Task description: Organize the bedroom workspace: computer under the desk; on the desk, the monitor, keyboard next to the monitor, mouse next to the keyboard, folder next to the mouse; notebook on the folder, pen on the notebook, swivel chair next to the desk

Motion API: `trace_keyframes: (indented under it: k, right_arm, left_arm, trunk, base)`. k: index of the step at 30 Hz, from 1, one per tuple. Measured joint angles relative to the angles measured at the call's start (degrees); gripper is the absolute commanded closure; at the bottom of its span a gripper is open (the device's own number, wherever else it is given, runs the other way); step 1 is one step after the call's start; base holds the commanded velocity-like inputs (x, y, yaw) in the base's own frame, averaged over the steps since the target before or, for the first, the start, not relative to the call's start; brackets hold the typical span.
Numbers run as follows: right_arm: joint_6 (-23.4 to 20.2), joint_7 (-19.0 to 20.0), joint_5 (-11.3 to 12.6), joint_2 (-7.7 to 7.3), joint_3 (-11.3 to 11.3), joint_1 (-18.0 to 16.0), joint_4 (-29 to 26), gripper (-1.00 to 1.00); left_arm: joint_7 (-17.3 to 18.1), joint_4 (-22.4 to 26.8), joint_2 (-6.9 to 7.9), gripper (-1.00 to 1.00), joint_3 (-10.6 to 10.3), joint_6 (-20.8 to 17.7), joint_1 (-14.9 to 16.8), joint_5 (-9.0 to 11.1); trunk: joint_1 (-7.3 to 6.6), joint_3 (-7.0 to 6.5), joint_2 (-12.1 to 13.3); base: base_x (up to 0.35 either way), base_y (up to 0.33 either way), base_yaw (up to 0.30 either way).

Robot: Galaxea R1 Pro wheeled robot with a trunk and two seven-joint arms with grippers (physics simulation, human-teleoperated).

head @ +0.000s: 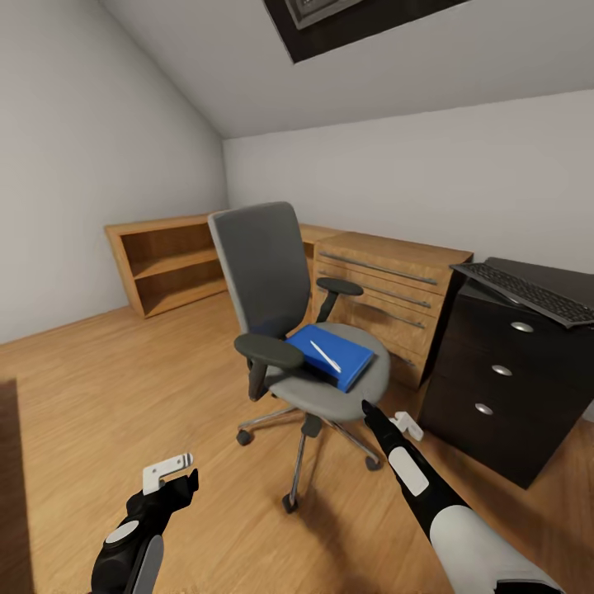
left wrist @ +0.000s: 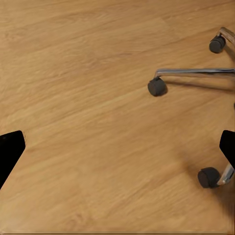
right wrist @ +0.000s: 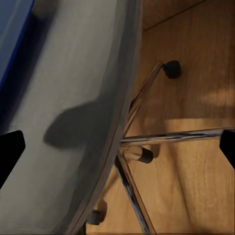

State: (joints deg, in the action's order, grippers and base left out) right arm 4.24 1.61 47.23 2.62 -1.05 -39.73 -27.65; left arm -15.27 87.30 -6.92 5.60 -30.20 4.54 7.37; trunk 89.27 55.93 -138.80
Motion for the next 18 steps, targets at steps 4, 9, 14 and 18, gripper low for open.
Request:
trace_keyframes:
  k: [4, 9, 14, 18]
  right_arm:
    - [0.09, 0.17, -0.05, 0.06, 0.04, 0.00, 0.08, -1.00]
    - [-0.02, 5.10, -0.06, 0.09, 0.25, 0.09, 1.40, -1.00]
    - [-0.65, 9.09, -0.02, 0.14, 0.35, 0.79, 1.46, -1.00]
    - [-2.98, 9.54, 0.05, 0.16, 0.38, 0.88, 1.36, -1.00]
  left_arm:
    - [0.00, 0.02, 0.00, -1.00, 0.00, 0.00, 0.00, 0.01]
    - [0.00, 0.01, 0.00, -1.00, 0.00, 0.00, 0.00, 0.01]
    - [0.00, 0.01, 0.00, -1.00, 0.00, 0.00, 0.00, 0.01]
    - [0.00, 0.00, 0.00, -1.00, 0.00, 0.00, 0.00, 0.02]
  trunk:
    - [-0.01, 0.00, 0.00]
    - [-0.01, 0.01, 0.00]
    - [-0.01, 0.01, 0.00]
    - [-0.01, 0.01, 0.00]
  base:
    - [-0.028, 0.000, 0.000]
    - [-0.003, 0.000, 0.000]
    - [0.000, 0.000, 0.000]
    - [0.000, 0.000, 0.000]
